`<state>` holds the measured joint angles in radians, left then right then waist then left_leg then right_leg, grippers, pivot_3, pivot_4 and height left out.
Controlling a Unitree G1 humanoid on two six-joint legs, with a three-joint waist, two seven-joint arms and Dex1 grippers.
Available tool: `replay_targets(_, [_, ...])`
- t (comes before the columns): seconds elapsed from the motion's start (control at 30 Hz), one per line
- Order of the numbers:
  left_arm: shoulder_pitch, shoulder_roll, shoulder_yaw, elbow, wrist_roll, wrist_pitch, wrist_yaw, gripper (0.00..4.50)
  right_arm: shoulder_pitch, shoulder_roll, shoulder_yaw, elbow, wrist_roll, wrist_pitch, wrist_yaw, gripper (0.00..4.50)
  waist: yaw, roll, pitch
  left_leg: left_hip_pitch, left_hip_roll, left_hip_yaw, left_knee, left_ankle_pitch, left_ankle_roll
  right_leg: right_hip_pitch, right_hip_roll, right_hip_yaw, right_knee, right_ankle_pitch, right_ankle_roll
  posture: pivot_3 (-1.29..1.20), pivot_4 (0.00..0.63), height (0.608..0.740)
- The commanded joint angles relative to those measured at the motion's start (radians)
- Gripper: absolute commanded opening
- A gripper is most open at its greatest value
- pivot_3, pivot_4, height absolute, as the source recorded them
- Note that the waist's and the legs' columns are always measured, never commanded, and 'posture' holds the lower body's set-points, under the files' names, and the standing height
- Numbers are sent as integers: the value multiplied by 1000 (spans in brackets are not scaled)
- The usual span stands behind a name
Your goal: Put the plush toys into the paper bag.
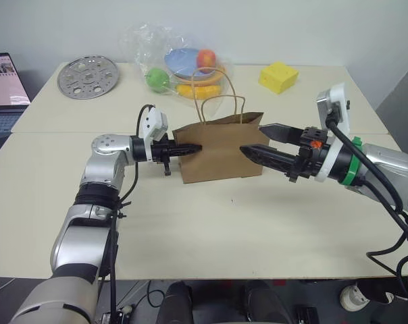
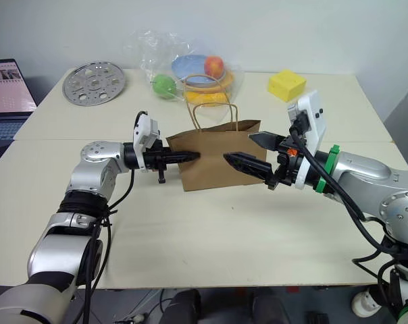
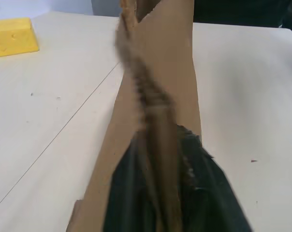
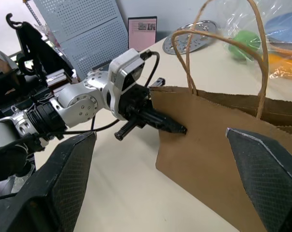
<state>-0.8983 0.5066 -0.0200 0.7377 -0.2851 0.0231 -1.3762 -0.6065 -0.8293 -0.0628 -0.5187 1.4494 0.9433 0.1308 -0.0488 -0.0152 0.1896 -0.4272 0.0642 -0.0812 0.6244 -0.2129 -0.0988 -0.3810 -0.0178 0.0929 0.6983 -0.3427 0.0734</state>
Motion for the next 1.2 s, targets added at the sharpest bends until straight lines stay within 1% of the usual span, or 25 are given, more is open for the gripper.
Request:
replay_targets(0.03, [-26,7,36,-52,-32,23,-4,12,0,-12,-45,-28,-14,-7,11,4500,0,0,0,0,0,0,0,0,0,0,0,0,0,0,0,0,150,740])
replay_targets(0.1, [-30,11,40,-70,-35,61,7,12,10,-25,-69,-25,-21,-6,18,4500,-1,0,0,0,0,0,0,0,0,0,0,0,0,0,0,0,150,740])
replay_targets(0.17, [-37,37,46,-132,-88,184,-57,12,46,-93,-148,-20,-11,7,75,4500,2,0,0,0,0,0,0,0,0,0,0,0,0,0,0,0,150,740])
replay_targets(0.23, [-30,66,27,-183,-129,244,-181,12,93,-175,-224,-24,15,37,162,4500,4,0,0,-2,0,-1,1,0,0,-1,0,-2,0,0,0,0,150,740])
replay_targets(0.33, [-14,85,-64,-177,-139,179,-237,12,166,-287,-306,-9,29,89,298,4500,9,0,0,-2,0,-1,0,0,0,0,0,-3,-1,0,0,0,150,740])
replay_targets(0.43, [5,78,-114,-165,-157,110,-238,12,223,-342,-368,-7,19,107,372,4500,16,1,0,-1,0,-2,1,0,0,1,0,-3,-1,0,0,0,150,740])
replay_targets(0.57, [20,60,-172,-107,-148,-13,-238,12,263,-334,-386,-39,48,98,345,4500,14,0,0,-1,0,-1,4,0,0,2,0,-1,0,0,0,0,150,740])
replay_targets(0.7, [-4,17,-139,33,-92,-131,-238,12,276,-299,-352,-69,39,78,307,4500,15,0,0,-1,0,-1,5,0,1,2,0,-1,0,1,0,0,150,740])
replay_targets(0.8, [-12,10,-125,71,-77,-167,-238,12,282,-293,-350,-72,33,78,301,4500,16,0,0,-1,-1,-1,5,0,1,2,0,-1,0,1,0,0,150,740])
replay_targets(0.9, [46,71,-152,-67,-141,-60,-238,645,272,-297,-355,-41,34,79,312,4500,12,0,0,-1,0,-1,4,0,1,2,0,-1,0,1,0,0,150,740])
replay_targets(0.93, [58,83,-143,-112,-154,-25,-238,888,267,-299,-350,-31,16,77,326,4500,10,0,0,-1,0,-1,4,0,1,2,0,-1,0,1,0,0,150,740])
replay_targets(1.1, [101,182,-48,-366,-236,228,-203,2409,276,-310,-353,17,-75,63,400,4500,10,0,0,-1,0,-1,4,0,1,2,0,-1,0,1,0,0,150,740])
replay_targets(1.2, [128,249,33,-460,-265,337,-115,3268,295,-328,-366,74,-186,35,467,4500,10,0,0,-1,0,-1,4,0,1,2,0,-1,0,1,0,0,150,740])
